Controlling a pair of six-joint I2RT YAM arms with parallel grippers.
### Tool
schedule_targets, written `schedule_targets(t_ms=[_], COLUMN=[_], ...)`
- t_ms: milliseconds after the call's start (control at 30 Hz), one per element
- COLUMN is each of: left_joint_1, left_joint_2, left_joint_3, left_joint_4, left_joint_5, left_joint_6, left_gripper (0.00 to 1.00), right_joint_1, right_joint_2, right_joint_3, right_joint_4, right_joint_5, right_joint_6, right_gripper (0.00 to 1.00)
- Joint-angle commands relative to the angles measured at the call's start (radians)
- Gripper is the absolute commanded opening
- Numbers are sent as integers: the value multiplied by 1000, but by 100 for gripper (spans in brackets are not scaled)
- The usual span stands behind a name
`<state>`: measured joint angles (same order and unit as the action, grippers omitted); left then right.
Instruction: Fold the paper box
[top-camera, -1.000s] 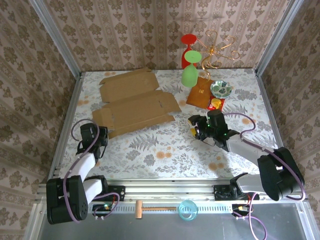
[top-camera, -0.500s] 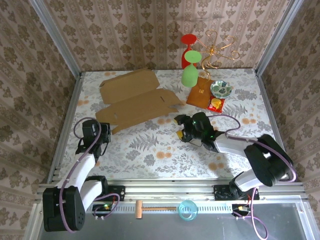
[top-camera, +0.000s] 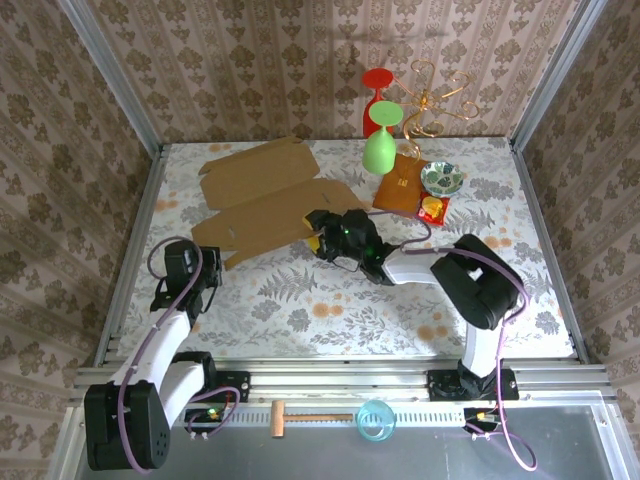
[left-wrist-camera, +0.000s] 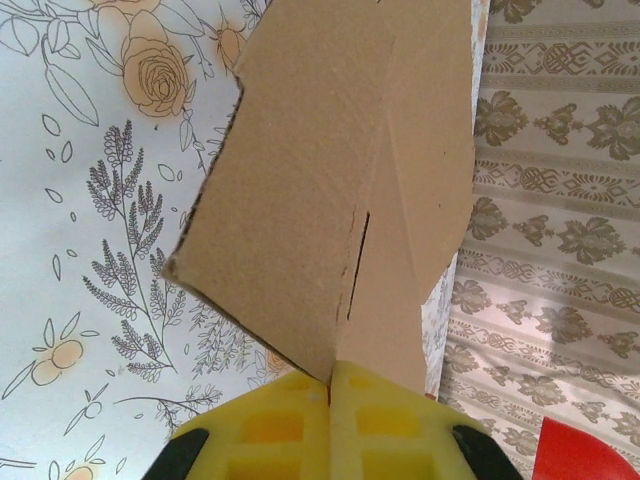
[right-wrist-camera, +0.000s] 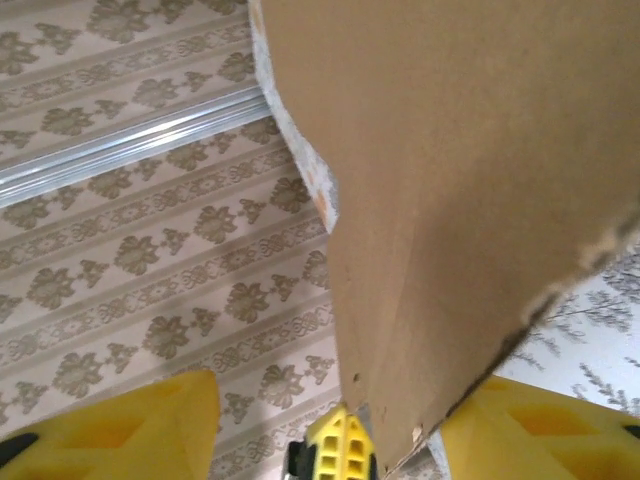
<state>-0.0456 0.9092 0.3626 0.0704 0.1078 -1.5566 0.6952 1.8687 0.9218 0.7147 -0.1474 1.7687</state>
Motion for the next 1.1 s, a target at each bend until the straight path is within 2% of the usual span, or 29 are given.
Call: schedule_targets(t_ms=[0, 67, 167, 267, 433, 633, 800, 1000, 1033, 1067], left_joint_1=[-5, -5, -5, -5, -4, -4, -4, -5, -3, -3], left_joint_2=[-6, -4, 1, 0, 0, -2, -7, -23, -28, -33], left_joint_3=[23, 26, 30, 30, 34, 38, 38, 36, 35, 36], left_joint_4=[-10, -9, -8, -4, -3, -3, -3, -15, -18, -19], left_joint_5=[10, 15, 22, 27, 32, 33, 40, 43, 43, 46], left_joint_6=[-22, -20, -20, -21, -21, -21, -26, -29, -30, -31], left_gripper=[0, 0, 0, 0, 0, 0, 0, 0, 0, 0], right_joint_1=[10, 19, 26, 30, 35, 47, 49, 46, 43, 42], right_joint_2=[50, 46, 53, 68, 78, 65, 95, 124, 124, 121], right_joint_3=[41, 60, 78, 89, 100, 105, 104, 143, 154, 165], right_joint_4=[30, -10, -25, -32, -56, -123, -90, -69, -80, -95], right_joint_5=[43, 49, 56, 61, 77, 95, 121, 147, 147, 146], right_joint_6=[27, 12, 0, 1, -3, -10, 5, 10, 7, -1], right_gripper=[55, 52, 42, 37, 35, 38, 35, 19, 15, 7])
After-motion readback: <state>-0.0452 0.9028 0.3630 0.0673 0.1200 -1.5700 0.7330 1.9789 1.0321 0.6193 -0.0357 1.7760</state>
